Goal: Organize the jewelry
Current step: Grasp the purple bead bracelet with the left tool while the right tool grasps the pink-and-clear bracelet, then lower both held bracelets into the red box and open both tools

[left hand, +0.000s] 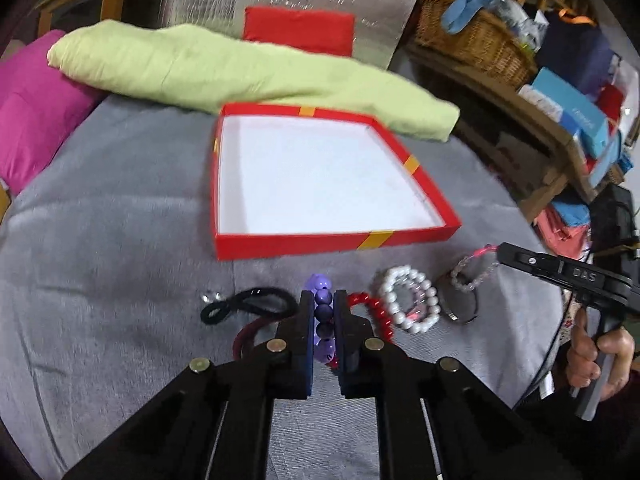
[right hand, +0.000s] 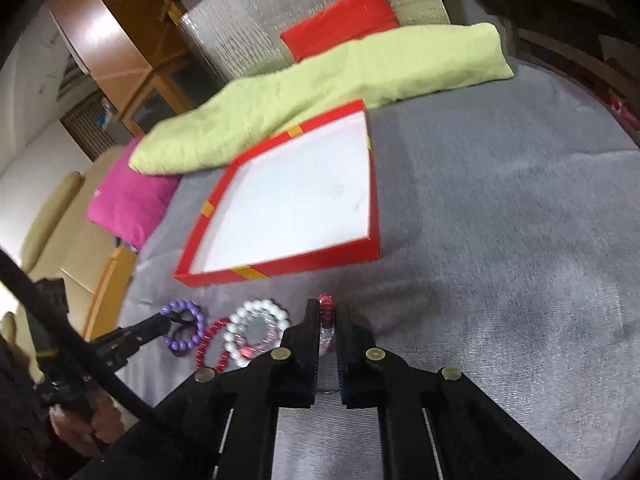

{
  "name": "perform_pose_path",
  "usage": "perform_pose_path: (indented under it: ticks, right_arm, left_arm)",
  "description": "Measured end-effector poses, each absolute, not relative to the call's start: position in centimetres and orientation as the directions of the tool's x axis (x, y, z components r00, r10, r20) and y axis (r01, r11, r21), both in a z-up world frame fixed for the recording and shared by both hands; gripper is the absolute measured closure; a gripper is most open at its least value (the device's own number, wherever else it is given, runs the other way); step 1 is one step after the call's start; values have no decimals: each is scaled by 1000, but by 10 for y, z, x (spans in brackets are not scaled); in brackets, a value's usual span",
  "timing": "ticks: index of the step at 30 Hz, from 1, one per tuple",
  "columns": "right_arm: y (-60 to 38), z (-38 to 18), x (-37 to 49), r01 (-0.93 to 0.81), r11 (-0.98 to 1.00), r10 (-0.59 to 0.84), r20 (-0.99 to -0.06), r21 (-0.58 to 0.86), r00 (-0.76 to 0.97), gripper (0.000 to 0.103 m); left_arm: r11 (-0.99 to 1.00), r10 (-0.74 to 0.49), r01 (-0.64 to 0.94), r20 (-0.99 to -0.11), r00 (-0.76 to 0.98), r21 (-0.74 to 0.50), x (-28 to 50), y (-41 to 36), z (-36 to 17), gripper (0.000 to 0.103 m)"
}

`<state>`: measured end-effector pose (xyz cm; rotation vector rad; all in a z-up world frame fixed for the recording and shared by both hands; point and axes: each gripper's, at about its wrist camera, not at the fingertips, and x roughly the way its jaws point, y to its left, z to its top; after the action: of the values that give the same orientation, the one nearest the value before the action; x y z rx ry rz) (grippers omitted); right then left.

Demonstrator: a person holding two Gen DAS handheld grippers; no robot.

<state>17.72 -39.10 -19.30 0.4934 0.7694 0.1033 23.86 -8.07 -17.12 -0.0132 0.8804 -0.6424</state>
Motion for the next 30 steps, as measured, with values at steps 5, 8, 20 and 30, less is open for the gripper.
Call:
perform_pose_path:
  ticks: [5, 8, 20, 30]
  right_arm:
    - [-389, -183, 183, 47, 850, 314, -576, 525, 755, 95]
    - [-387, -176, 195, 22, 826, 342, -531, 564, 775, 95]
    - [-365, -187, 278, 30, 789, 369, -513, 613, 775, 95]
    - [-373, -206, 299, 144, 824, 276, -610, 547, 743, 81]
  left_arm:
    - [795, -569, 523, -677, 466, -308, 245, -76, -153, 94]
    - [774, -607, 535, -637, 475, -339, 254, -82, -134, 94]
    - [799, -582, 488, -659, 477, -353, 326, -142, -148, 94]
    - [857, -468, 449, -748, 470, -254, 341, -146, -173, 84]
